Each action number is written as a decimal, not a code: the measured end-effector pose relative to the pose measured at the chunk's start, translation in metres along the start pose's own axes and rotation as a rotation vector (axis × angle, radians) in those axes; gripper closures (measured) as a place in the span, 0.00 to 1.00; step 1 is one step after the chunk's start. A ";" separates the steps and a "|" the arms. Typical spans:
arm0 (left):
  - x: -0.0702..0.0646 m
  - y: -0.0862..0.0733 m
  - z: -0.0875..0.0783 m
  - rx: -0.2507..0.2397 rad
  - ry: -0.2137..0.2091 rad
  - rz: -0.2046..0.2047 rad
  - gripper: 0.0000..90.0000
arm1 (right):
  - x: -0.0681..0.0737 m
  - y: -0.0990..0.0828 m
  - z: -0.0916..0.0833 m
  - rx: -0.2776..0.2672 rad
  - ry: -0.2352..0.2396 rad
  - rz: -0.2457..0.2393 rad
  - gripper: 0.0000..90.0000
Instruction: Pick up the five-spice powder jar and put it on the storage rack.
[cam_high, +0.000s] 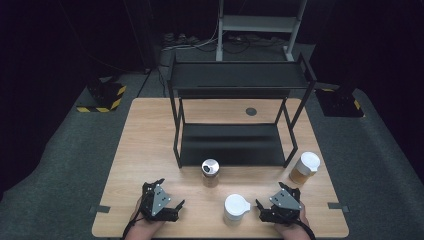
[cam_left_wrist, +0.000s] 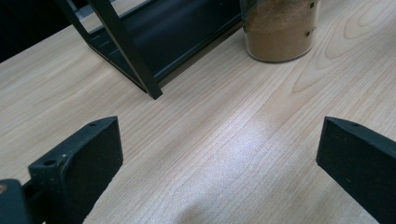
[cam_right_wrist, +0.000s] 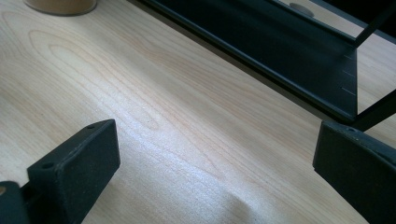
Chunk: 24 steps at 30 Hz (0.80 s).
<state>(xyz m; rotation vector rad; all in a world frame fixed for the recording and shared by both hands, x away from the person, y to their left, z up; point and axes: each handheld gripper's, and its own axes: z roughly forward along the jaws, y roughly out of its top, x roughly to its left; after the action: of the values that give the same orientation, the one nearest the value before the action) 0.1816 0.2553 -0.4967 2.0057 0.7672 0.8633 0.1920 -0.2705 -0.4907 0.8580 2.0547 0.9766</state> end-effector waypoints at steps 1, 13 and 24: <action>0.000 0.000 0.000 -0.001 0.000 0.001 0.01 | 0.000 0.000 0.000 0.001 -0.001 0.000 0.00; 0.003 -0.001 0.000 -0.004 -0.005 -0.013 0.01 | -0.004 -0.002 -0.001 -0.011 0.001 0.039 0.00; 0.006 -0.004 -0.003 -0.022 -0.018 -0.053 0.00 | -0.004 -0.003 -0.001 -0.014 0.000 0.048 0.00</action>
<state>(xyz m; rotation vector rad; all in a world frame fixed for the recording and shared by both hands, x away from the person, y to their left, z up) 0.1824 0.2634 -0.4972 1.9624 0.7945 0.8189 0.1926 -0.2759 -0.4912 0.9036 2.0337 1.0158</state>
